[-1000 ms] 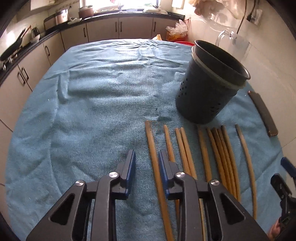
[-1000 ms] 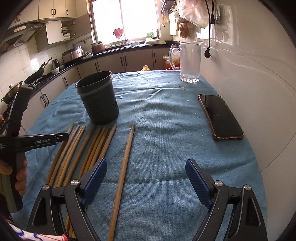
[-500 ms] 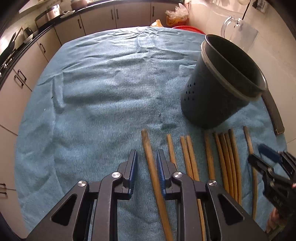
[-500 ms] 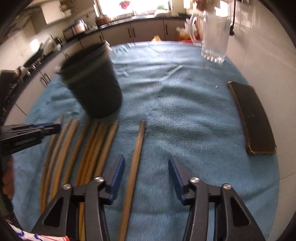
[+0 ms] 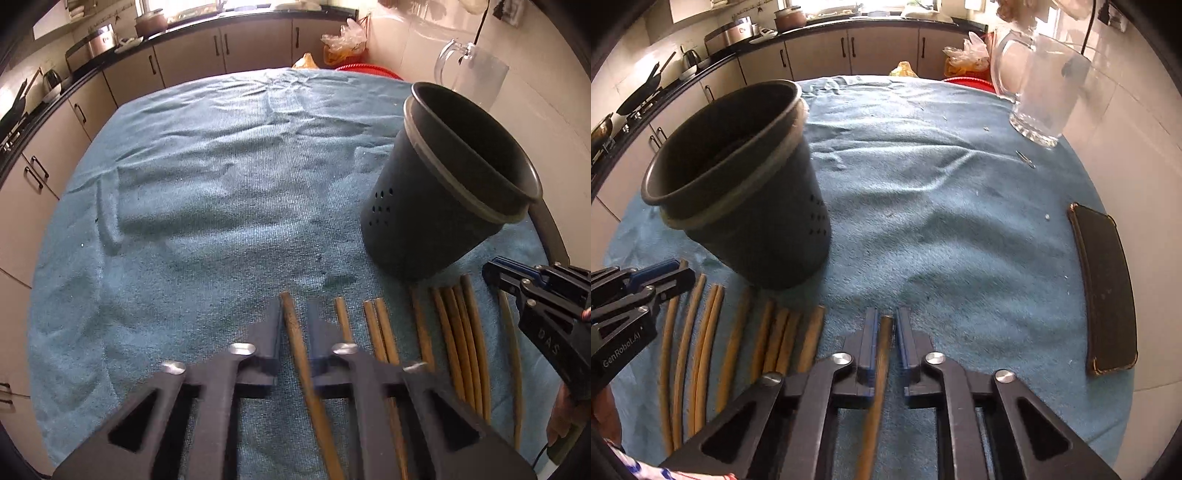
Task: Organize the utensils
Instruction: 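Close the left tool on one chopstick while the right tool grasps another, then lift both held chopsticks and carry them above the black holder's opening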
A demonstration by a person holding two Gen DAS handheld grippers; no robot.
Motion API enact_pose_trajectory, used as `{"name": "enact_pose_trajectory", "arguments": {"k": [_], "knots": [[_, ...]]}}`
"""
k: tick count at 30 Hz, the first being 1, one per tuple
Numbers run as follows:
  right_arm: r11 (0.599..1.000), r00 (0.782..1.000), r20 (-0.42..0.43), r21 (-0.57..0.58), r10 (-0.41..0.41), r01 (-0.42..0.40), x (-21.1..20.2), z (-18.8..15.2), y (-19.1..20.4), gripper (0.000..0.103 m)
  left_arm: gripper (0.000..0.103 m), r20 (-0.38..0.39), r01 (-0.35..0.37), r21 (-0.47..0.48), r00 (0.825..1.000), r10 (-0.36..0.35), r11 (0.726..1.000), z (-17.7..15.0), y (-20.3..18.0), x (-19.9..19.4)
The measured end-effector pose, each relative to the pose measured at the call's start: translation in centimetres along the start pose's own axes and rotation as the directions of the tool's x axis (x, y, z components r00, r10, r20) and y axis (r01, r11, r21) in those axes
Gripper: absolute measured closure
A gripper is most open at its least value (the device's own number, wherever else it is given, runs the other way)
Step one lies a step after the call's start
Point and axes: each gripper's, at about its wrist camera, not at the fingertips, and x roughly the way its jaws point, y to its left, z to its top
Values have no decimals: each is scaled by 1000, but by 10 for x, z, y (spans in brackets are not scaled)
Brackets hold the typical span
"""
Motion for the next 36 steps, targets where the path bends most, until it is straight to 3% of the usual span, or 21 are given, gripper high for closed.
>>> {"name": "enact_pose_trajectory", "arguments": {"k": [6,12,22,36], "knots": [[995,992,102,66,74,-81,-29,-3,-16,95,96,87,56,-39,995,-52,998,-8,7,-36],[993,961,262,58,85,-104,-89,-14,-21,95,96,219,79,-41,973,-68,996,-19,6,-102],[994,872,481,11,90,-109,-186,-59,-11,95,96,435,63,-28,899,-45,998,-63,-11,-209],[991,793,599,-10,112,-132,-255,-104,-11,95,96,585,80,-18,809,-54,997,-115,-26,-291]]}}
